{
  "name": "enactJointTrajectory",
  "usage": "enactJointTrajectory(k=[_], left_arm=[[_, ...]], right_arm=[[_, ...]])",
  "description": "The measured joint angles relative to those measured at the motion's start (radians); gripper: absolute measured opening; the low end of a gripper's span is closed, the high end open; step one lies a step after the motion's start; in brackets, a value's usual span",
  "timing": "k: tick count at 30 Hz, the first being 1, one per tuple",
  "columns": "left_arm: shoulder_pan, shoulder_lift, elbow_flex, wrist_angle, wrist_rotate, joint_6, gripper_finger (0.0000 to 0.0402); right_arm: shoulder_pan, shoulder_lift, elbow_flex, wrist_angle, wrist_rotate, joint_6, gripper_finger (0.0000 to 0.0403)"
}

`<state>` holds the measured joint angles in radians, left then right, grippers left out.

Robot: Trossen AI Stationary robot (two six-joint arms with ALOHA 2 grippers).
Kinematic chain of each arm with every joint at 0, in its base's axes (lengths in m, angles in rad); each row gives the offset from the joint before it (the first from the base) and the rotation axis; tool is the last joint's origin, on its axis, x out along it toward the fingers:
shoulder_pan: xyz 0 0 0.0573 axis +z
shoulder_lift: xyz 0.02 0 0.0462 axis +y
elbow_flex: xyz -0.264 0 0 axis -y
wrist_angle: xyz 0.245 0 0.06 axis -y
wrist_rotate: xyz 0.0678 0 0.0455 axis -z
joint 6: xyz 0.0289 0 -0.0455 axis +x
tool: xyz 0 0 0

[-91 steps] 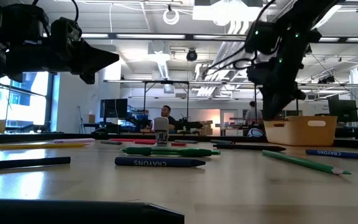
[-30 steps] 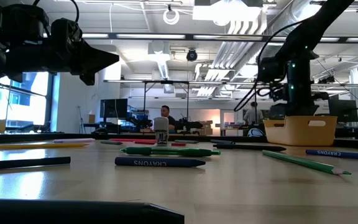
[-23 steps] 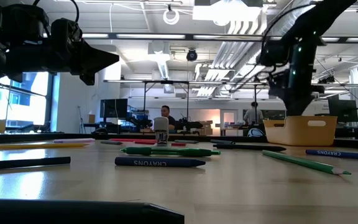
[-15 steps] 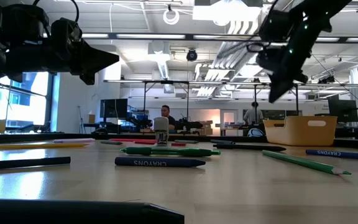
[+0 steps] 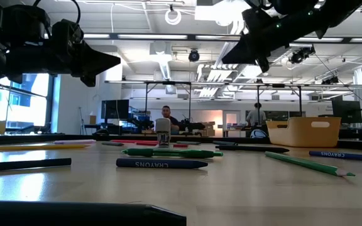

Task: Sort crayons/erasers/pens/pencils in bins
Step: Put the black pen into the orange bin

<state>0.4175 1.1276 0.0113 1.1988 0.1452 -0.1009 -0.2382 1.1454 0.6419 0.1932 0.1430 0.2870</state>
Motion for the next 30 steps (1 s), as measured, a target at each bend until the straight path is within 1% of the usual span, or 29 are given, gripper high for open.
enactJointTrajectory(k=[3, 7, 10, 13, 16, 20, 23, 26, 30], left_arm=[[0.000, 0.000, 0.000, 0.001, 0.000, 0.000, 0.0000], [0.000, 0.000, 0.000, 0.002, 0.000, 0.000, 0.0000], [0.000, 0.000, 0.000, 0.002, 0.000, 0.000, 0.0000], [0.000, 0.000, 0.000, 0.003, -0.001, 0.000, 0.0000], [0.000, 0.000, 0.000, 0.003, -0.002, 0.000, 0.0000], [0.000, 0.000, 0.000, 0.002, -0.002, 0.000, 0.0000], [0.000, 0.000, 0.000, 0.002, -0.002, 0.000, 0.0000], [0.000, 0.000, 0.000, 0.002, -0.002, 0.000, 0.0000], [0.000, 0.000, 0.000, 0.002, -0.002, 0.000, 0.0000]], right_arm=[[-0.001, 0.000, 0.014, -0.023, -0.005, 0.033, 0.0002], [-0.001, 0.026, 0.035, -0.044, 0.035, 0.079, 0.0004], [-0.001, 0.093, 0.071, -0.056, 0.047, 0.086, 0.0007], [-0.017, 0.196, 0.138, -0.100, 0.047, 0.126, 0.0016], [-0.050, 0.301, 0.234, -0.245, 0.048, 0.156, 0.0036], [-0.107, 0.427, 0.367, -0.475, 0.044, 0.211, 0.0082], [-0.156, 0.516, 0.468, -0.630, 0.016, 0.237, 0.0114], [-0.197, 0.599, 0.546, -0.739, -0.001, 0.259, 0.0135], [-0.244, 0.685, 0.605, -0.805, -0.026, 0.267, 0.0141]])
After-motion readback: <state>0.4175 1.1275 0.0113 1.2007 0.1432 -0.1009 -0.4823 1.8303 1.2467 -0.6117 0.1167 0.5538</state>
